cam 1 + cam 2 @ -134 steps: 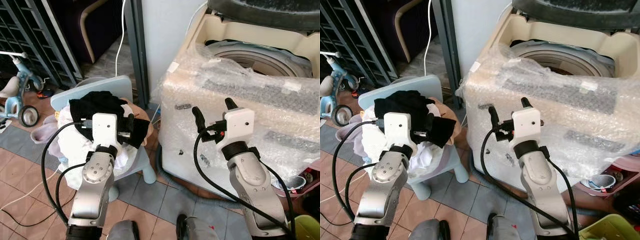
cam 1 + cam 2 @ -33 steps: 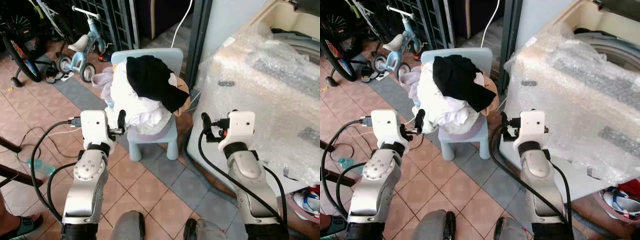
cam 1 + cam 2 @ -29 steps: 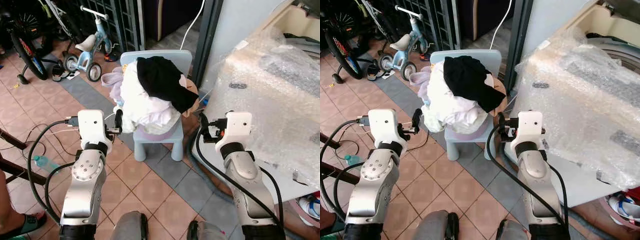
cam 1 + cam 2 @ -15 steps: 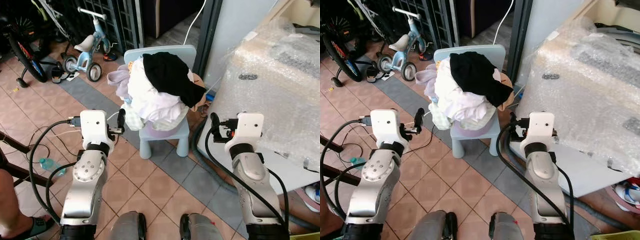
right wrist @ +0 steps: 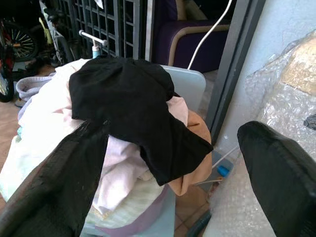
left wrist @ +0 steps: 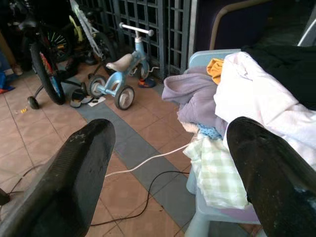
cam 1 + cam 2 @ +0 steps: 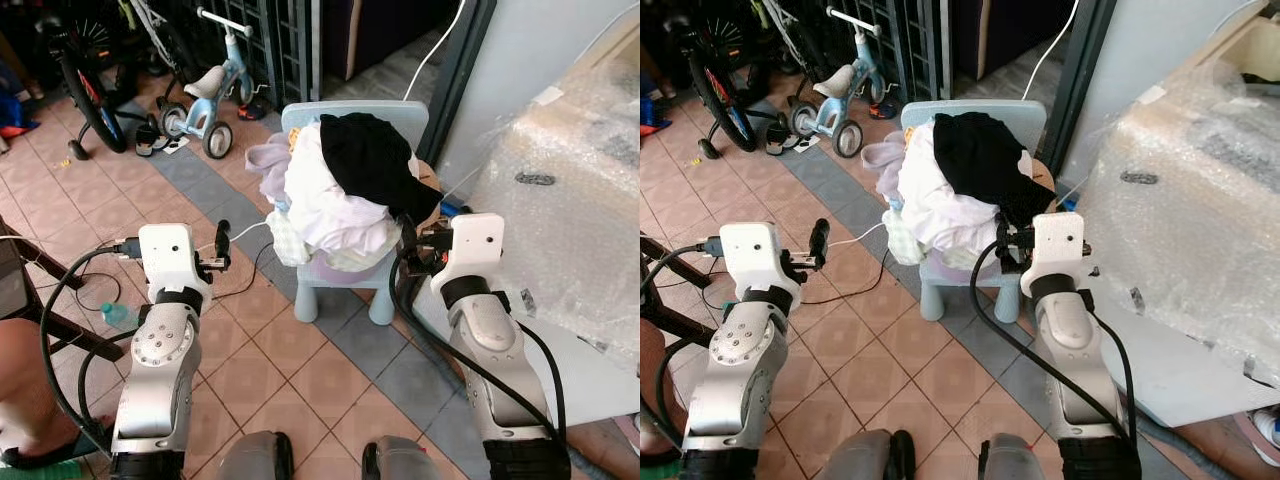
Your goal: Clothes washing
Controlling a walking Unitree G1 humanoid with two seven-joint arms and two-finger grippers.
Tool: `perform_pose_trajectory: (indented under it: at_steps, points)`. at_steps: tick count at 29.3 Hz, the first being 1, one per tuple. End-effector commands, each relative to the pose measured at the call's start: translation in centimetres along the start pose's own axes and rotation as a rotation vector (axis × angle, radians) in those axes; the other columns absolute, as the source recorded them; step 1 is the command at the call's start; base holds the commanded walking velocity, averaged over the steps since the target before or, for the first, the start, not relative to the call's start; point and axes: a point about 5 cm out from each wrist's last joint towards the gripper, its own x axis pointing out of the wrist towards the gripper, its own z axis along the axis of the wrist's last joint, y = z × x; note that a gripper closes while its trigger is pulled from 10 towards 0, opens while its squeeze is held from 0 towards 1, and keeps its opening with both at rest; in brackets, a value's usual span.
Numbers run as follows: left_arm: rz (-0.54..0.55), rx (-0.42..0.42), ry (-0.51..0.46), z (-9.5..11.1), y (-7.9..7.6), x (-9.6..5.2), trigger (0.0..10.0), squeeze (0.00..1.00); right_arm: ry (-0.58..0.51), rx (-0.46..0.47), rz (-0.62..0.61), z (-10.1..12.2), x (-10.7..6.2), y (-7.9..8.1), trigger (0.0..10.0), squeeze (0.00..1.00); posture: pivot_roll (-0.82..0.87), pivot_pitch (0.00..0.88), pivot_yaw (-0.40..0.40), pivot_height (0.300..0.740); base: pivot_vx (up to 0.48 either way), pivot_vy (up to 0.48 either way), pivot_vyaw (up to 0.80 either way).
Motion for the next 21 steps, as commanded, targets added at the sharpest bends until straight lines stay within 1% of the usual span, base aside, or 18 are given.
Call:
perform_pose_trajectory:
  at_steps: [1, 5, 8, 9, 10, 11, 12, 13, 15, 16, 17, 18, 19, 21]
  points:
    - [0.022, 0.008, -0.001, 0.0, 0.8, 0.1, 10.0, 0.00, -0.023, 0.004, 0.025, 0.5, 0.4, 0.6, 10.0, 0.00, -0.01, 0.136, 0.046, 0.740, 0.458, 0.000, 0.00]
    - [0.033, -0.006, 0.011, -0.2, 0.8, 0.1, 10.0, 0.00, -0.038, -0.018, 0.036, 0.8, 1.0, 0.6, 10.0, 0.00, -0.01, 0.136, 0.045, 0.740, 0.436, 0.000, 0.00]
    - [0.034, -0.010, 0.016, -0.3, 0.8, 0.1, 10.0, 0.00, -0.054, -0.058, 0.043, 1.0, 1.1, 0.5, 10.0, 0.00, -0.01, 0.136, 0.045, 0.740, 0.352, 0.323, 0.00]
    - [0.032, -0.009, 0.017, -0.3, 0.7, 0.1, 10.0, 0.00, -0.055, -0.057, 0.043, 0.9, 1.2, 0.4, 10.0, 0.00, -0.01, 0.135, 0.044, 0.740, 0.289, 0.382, 0.00]
    - [0.030, -0.009, 0.026, -0.6, 0.7, 0.2, 10.0, 0.00, -0.049, -0.031, 0.034, 0.8, 1.2, 0.3, 10.0, 0.00, -0.01, 0.130, 0.039, 0.740, 0.000, 0.330, 0.00]
    - [0.030, -0.009, 0.029, -0.7, 0.6, 0.2, 10.0, 0.00, -0.047, -0.024, 0.032, 0.7, 1.2, 0.2, 10.0, 0.00, -0.01, 0.130, 0.039, 0.740, 0.000, 0.330, 0.00]
    - [0.021, -0.010, 0.034, -0.8, 0.4, 0.3, 10.0, 0.00, -0.042, -0.027, 0.030, 0.7, 1.2, 0.2, 10.0, 0.00, -0.01, 0.123, 0.027, 0.740, 0.000, 0.000, 0.00]
    - [0.002, -0.001, 0.057, -1.3, -0.2, 0.8, 10.0, 0.00, -0.037, -0.031, 0.030, 0.7, 1.4, 0.2, 10.0, 0.00, -0.01, 0.114, 0.005, 0.740, 0.000, 0.000, 0.00]
    - [-0.003, 0.005, 0.068, -1.5, -0.4, 0.9, 10.0, 0.00, -0.039, -0.027, 0.031, 0.9, 1.4, 0.2, 10.0, 0.00, -0.01, 0.114, 0.005, 0.740, 0.000, 0.000, 0.00]
    - [-0.009, -0.007, 0.057, -1.4, -0.5, 1.1, 10.0, 0.00, -0.036, -0.039, 0.042, 0.9, 1.4, 0.4, 10.0, 0.00, -0.02, 0.098, -0.031, 0.740, 0.000, 0.000, 0.00]
    - [-0.016, -0.022, 0.042, -1.3, -0.7, 1.3, 10.0, 0.00, -0.030, -0.055, 0.056, 0.8, 1.5, 0.6, 10.0, 0.00, -0.02, 0.095, -0.042, 0.740, 0.000, 0.000, 0.00]
    - [-0.027, -0.002, 0.026, -1.2, -1.0, 1.6, 10.0, 0.00, -0.021, -0.059, 0.078, 0.7, 1.5, 0.8, 10.0, 0.00, -0.01, 0.083, -0.081, 0.740, 0.000, 0.000, 0.00]
    - [-0.030, 0.004, 0.023, -1.2, -1.0, 1.6, 10.0, 0.00, -0.018, -0.060, 0.083, 0.7, 1.5, 0.9, 10.0, 0.00, -0.01, 0.083, -0.081, 0.740, 0.000, 0.000, 0.00]
    - [-0.005, -0.030, 0.042, -1.7, -1.3, 1.6, 10.0, 0.00, -0.009, -0.060, 0.127, 0.5, 1.6, 1.4, 10.0, 0.00, 0.01, 0.066, -0.116, 0.740, 0.000, 0.000, 0.00]
